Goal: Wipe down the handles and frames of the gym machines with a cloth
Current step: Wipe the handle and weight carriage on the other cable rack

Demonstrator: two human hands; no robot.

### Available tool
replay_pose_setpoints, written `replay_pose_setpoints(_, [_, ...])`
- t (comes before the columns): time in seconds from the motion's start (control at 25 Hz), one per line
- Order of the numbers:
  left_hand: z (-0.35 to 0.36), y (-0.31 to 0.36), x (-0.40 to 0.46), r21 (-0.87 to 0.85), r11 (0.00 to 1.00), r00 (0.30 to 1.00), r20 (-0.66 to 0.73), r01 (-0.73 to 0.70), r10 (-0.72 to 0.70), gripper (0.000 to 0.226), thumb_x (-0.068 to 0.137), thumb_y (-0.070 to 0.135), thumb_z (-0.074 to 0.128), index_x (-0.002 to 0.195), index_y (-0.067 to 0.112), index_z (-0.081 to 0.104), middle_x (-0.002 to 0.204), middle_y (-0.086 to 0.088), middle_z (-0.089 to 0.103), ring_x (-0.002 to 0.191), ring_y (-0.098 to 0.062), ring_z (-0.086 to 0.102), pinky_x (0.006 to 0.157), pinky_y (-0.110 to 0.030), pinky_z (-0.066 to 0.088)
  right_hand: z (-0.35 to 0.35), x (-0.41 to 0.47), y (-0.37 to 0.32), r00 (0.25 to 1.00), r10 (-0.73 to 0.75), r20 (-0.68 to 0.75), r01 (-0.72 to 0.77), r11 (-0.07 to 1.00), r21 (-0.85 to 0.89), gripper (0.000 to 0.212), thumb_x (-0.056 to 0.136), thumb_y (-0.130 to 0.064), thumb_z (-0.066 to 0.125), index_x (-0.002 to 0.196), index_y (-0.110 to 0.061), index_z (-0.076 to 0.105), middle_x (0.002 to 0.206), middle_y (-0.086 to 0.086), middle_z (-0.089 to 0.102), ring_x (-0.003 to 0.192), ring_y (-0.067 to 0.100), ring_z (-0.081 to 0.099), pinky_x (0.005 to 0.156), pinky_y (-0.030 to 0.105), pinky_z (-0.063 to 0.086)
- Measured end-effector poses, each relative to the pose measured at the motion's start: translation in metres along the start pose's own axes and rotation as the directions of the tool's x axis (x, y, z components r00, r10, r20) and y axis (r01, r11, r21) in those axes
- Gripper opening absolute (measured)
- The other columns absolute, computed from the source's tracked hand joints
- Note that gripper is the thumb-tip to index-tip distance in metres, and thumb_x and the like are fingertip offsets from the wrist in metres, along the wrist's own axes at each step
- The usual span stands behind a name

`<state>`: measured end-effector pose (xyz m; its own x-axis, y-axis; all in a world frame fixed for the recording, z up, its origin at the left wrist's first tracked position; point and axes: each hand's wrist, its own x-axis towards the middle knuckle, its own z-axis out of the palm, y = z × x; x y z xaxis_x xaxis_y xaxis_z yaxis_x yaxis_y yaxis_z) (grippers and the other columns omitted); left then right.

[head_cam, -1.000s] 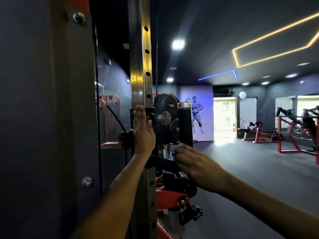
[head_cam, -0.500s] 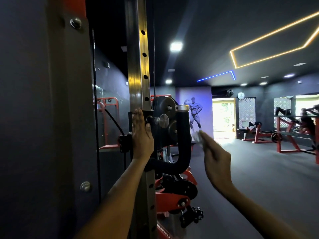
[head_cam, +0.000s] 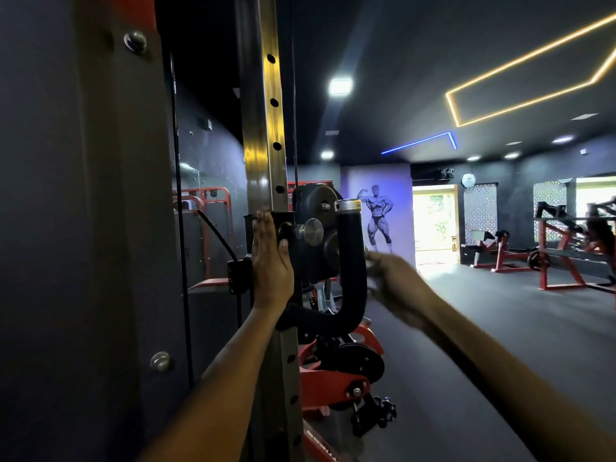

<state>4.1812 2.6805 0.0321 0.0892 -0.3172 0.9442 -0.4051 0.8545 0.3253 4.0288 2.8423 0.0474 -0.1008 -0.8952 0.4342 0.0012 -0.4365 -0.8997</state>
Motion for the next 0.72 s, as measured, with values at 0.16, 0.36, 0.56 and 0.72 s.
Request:
replay_pose_setpoints(0.16, [-0.001, -0.001, 0.000, 0.009, 1.000, 1.000, 0.002, -0.009, 0.009, 0.054, 0.102, 0.022, 0.032, 0.150, 0.014, 0.009, 0.156, 0.004, 0.007, 0.146, -0.013, 0.003, 0.120, -0.036, 0.009, 0.004, 0.028, -0.036, 0.995, -0.095, -0.033, 0.100, 0.959, 0.266, 0.040, 0.088, 0.006, 0.029, 0.105, -0.006, 0.063, 0.100, 0.014, 0.064, 0.080, 0.017, 0.061, 0.061, 0.021, 0.052])
replay_pose_setpoints(0.36, [0.000, -0.003, -0.001, 0.011, 1.000, 1.000, 0.001, -0.009, 0.009, 0.054, 0.102, 0.022, 0.031, 0.149, 0.017, 0.006, 0.156, 0.007, 0.005, 0.145, -0.008, 0.000, 0.119, -0.030, 0.006, -0.002, -0.025, 0.039, 0.999, -0.034, -0.012, 0.032, 0.992, -0.124, 0.046, 0.090, 0.007, 0.033, 0.108, -0.016, 0.068, 0.095, 0.006, 0.071, 0.091, 0.017, 0.066, 0.089, 0.035, 0.049])
replay_pose_setpoints(0.56, [0.001, -0.004, -0.001, 0.016, 1.000, 1.000, -0.010, -0.011, 0.011, 0.054, 0.101, 0.023, 0.031, 0.151, 0.013, 0.012, 0.156, 0.007, 0.006, 0.145, -0.007, 0.001, 0.118, -0.025, 0.005, 0.017, 0.021, -0.031, 0.693, -0.647, -0.317, 0.511, 0.751, -0.417, 0.042, 0.093, 0.004, 0.040, 0.121, -0.019, 0.061, 0.101, -0.002, 0.066, 0.081, -0.005, 0.058, 0.079, 0.018, 0.050])
replay_pose_setpoints(0.72, [-0.001, -0.003, 0.001, 0.070, 0.997, 1.000, -0.004, -0.018, 0.018, 0.055, 0.102, 0.024, 0.030, 0.151, 0.012, 0.012, 0.157, 0.004, 0.005, 0.145, -0.007, 0.000, 0.120, -0.034, 0.008, 0.032, -0.004, 0.036, 0.572, -0.820, 0.036, 0.580, 0.373, -0.724, 0.067, 0.076, 0.025, 0.037, 0.138, 0.000, 0.041, 0.148, 0.009, 0.034, 0.141, 0.019, 0.026, 0.115, 0.024, 0.024])
